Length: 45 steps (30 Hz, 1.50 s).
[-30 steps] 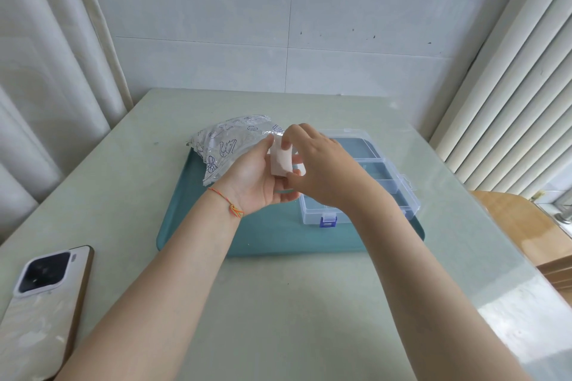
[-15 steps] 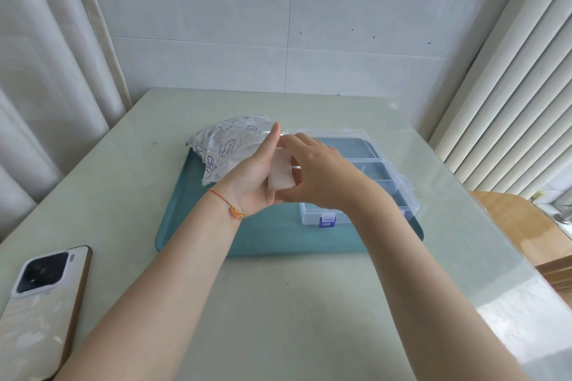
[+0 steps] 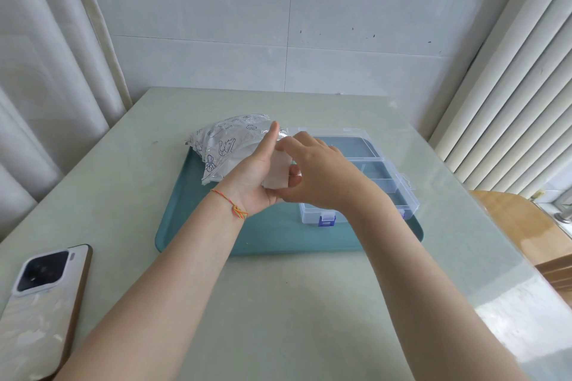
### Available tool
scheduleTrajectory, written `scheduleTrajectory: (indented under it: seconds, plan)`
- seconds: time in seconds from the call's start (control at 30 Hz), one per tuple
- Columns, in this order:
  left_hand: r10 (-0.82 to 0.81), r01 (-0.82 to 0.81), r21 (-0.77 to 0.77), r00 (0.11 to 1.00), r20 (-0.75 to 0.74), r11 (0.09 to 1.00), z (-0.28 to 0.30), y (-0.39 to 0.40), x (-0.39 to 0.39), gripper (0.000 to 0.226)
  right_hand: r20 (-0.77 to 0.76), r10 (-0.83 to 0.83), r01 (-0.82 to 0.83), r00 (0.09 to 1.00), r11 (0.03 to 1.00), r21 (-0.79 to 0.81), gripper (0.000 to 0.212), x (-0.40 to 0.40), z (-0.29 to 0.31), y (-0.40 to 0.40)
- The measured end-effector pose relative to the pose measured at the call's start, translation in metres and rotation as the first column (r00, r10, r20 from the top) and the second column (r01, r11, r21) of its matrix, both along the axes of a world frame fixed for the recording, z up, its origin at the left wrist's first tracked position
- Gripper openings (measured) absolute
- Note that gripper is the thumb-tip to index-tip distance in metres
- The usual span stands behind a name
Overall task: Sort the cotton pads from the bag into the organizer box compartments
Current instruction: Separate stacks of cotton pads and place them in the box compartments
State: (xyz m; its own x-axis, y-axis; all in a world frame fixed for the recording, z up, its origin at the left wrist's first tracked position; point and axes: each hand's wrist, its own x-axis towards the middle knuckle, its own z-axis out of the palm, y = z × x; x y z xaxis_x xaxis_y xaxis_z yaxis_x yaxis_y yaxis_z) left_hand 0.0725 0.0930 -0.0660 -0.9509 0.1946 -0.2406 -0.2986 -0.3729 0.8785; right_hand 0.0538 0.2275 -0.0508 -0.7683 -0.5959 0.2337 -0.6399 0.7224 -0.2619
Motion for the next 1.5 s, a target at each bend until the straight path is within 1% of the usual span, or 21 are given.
scheduleTrajectory:
  seconds: [0.1,0.23,0.3,0.5,0.53,0.6,0.63,0.67,0.7,0.77,0.8,0.9,0.97,1.07,1.13,1.2,1.27,1.33,1.37,1.43,1.5]
  plan:
    - [-0.010,0.008,-0.034,0.998,-0.057,0.999,0.001,0.003,0.003,0.053,0.043,-0.007,0.006,0.999,1.000,0.022,0.075,0.002,0.004,0.002]
    - [-0.043,0.042,-0.014,0.995,-0.086,0.999,0.003,0.007,0.006,0.054,-0.014,-0.009,0.010,1.000,1.000,0.017,0.063,0.003,0.003,-0.002]
    - [-0.064,0.065,0.008,0.994,-0.088,0.998,0.004,0.008,0.007,0.054,-0.031,-0.024,0.024,0.999,1.000,-0.004,0.062,0.002,0.004,-0.002]
    - [-0.021,0.012,-0.079,0.993,-0.117,0.997,0.001,0.007,0.004,0.053,-0.018,-0.013,0.013,1.000,1.000,-0.005,0.060,0.003,0.004,0.000]
    - [-0.030,0.020,-0.077,0.990,-0.138,0.997,0.000,0.006,0.003,0.051,0.031,-0.007,0.008,1.000,1.000,-0.023,0.065,0.003,0.005,0.000]
    - [-0.030,0.022,-0.055,0.986,-0.163,0.998,-0.001,0.004,0.002,0.050,0.219,0.031,-0.002,0.975,0.992,-0.129,0.073,0.001,0.011,0.007]
    - [-0.034,0.024,-0.062,0.986,-0.166,0.998,0.000,0.004,0.002,0.054,0.305,0.050,0.012,0.951,0.980,-0.197,0.070,-0.001,0.015,0.011]
    - [-0.042,0.027,-0.092,0.984,-0.172,0.995,0.001,0.005,0.001,0.062,0.365,0.051,0.046,0.930,0.966,-0.253,0.059,-0.004,0.019,0.017]
    - [-0.055,0.031,-0.128,0.981,-0.188,0.991,0.002,0.006,0.002,0.070,0.408,0.041,0.090,0.912,0.951,-0.297,0.044,-0.006,0.022,0.023]
    - [-0.092,0.045,-0.186,0.963,-0.253,0.981,0.003,0.010,-0.001,0.075,0.478,0.005,0.183,0.878,0.920,-0.345,0.019,-0.011,0.026,0.031]
    - [-0.114,0.057,-0.206,0.954,-0.278,0.977,0.003,0.013,-0.004,0.075,0.506,0.000,0.210,0.862,0.910,-0.358,0.014,-0.013,0.026,0.033]
    - [-0.152,0.083,-0.244,0.948,-0.281,0.966,0.008,0.025,-0.011,0.079,0.561,0.038,0.262,0.827,0.857,-0.444,0.012,-0.017,0.023,0.040]
    - [-0.132,0.050,-0.288,0.952,-0.275,0.956,0.012,0.032,-0.015,0.072,0.564,0.014,0.328,0.826,0.802,-0.500,0.009,-0.022,0.023,0.047]
    - [0.017,-0.131,-0.370,0.955,-0.295,0.920,0.014,0.045,-0.019,0.039,0.552,-0.053,0.421,0.832,0.708,-0.567,0.008,-0.035,0.019,0.058]
    - [0.162,-0.287,-0.413,0.936,-0.311,0.864,0.011,0.052,-0.025,0.013,0.550,-0.104,0.477,0.829,0.645,-0.597,0.010,-0.043,0.014,0.065]
    - [0.241,-0.418,-0.523,0.896,-0.373,0.743,0.004,0.055,-0.035,0.005,0.549,-0.175,0.529,0.818,0.603,-0.596,0.014,-0.050,0.007,0.070]
    - [0.159,-0.476,-0.721,0.871,-0.464,0.504,-0.003,0.052,-0.043,0.006,0.525,-0.253,0.548,0.813,0.637,-0.542,0.016,-0.057,-0.004,0.073]
    - [-0.005,-0.430,-0.868,0.896,-0.445,0.250,-0.009,0.049,-0.044,0.012,0.487,-0.306,0.534,0.818,0.719,-0.445,0.016,-0.064,-0.017,0.073]
    - [-0.066,-0.397,-0.901,0.908,-0.413,0.172,-0.012,0.048,-0.045,0.016,0.472,-0.325,0.523,0.820,0.759,-0.388,0.018,-0.067,-0.023,0.073]
    - [-0.131,-0.351,-0.931,0.923,-0.362,0.099,-0.017,0.048,-0.046,0.021,0.440,-0.354,0.499,0.825,0.821,-0.275,0.016,-0.069,-0.031,0.072]
    - [-0.159,-0.320,-0.945,0.932,-0.327,0.069,-0.020,0.048,-0.047,0.022,0.405,-0.385,0.487,0.829,0.854,-0.183,0.019,-0.070,-0.036,0.071]
